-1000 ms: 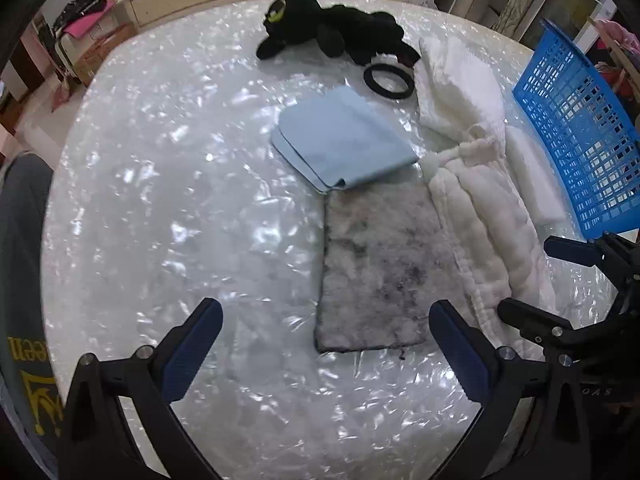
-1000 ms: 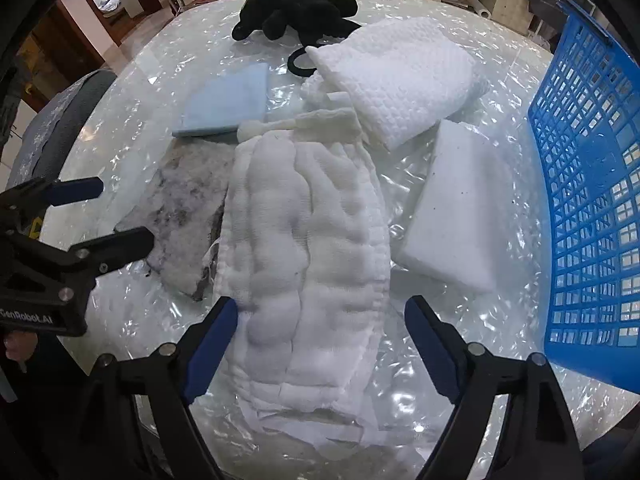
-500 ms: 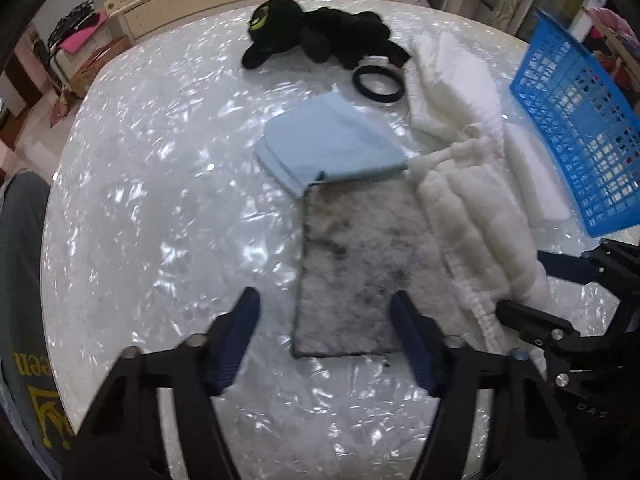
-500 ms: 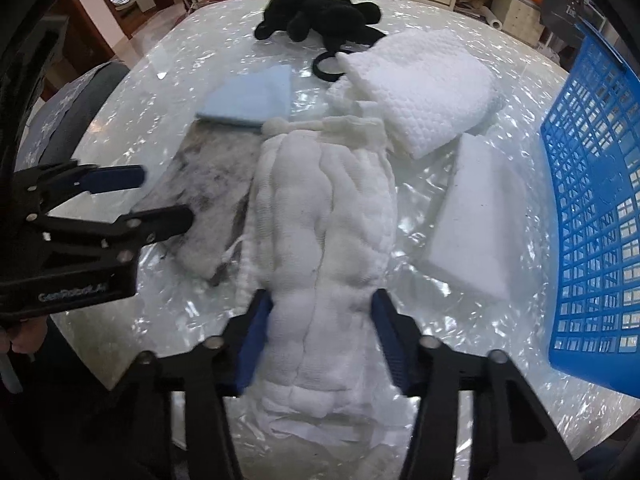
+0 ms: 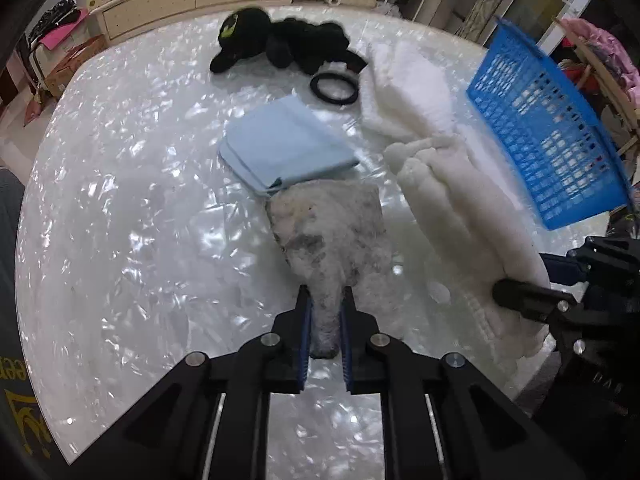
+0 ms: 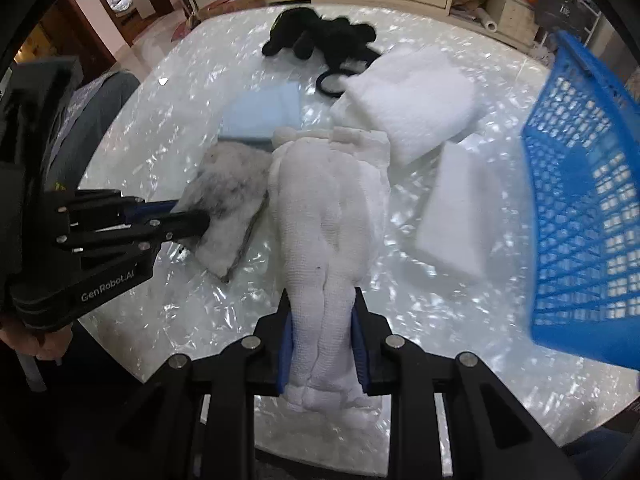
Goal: Organize soft objects
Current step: 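Carry the gauze towel into the blue basket and open the right gripper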
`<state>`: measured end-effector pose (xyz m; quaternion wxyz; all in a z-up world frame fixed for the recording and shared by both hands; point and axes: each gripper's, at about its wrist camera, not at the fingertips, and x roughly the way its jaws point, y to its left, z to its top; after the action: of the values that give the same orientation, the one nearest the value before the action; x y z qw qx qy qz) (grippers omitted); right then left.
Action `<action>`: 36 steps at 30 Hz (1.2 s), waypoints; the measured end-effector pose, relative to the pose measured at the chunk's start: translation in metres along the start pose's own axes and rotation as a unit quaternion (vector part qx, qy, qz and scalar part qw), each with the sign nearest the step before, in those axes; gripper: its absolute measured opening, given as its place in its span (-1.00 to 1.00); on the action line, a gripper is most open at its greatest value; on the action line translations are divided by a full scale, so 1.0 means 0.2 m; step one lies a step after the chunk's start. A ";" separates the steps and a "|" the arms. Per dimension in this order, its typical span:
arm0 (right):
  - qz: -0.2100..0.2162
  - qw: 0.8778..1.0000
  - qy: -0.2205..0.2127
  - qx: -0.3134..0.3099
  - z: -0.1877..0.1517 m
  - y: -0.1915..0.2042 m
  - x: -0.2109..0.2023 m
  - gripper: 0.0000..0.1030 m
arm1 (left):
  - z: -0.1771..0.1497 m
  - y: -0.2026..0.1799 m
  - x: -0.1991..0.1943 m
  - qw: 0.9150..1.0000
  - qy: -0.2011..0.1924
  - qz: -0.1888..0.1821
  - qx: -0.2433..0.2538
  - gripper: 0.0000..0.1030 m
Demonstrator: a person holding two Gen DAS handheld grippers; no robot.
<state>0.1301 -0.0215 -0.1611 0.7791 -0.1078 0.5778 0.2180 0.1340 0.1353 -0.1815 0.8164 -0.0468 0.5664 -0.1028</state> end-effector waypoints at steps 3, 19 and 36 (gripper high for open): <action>-0.005 1.000 -0.012 -0.008 0.01 0.01 -0.08 -0.54 | -0.01 -0.01 -0.08 1.000 -0.018 -0.006 0.003 -0.79; -0.010 0.996 -0.092 -0.002 0.02 -0.29 -0.61 -0.54 | -0.05 -0.23 -0.52 0.997 -0.075 -0.028 0.004 -0.78; -0.090 0.992 -0.062 0.066 0.06 -0.88 -0.51 -0.54 | 0.05 -0.51 -0.56 0.995 -0.084 -0.040 0.031 -0.78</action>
<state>0.1972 -0.1945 -0.0752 0.8354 -0.0945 0.5292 0.1147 0.0945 0.0595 -0.0551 0.8575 -0.0520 0.4899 -0.1484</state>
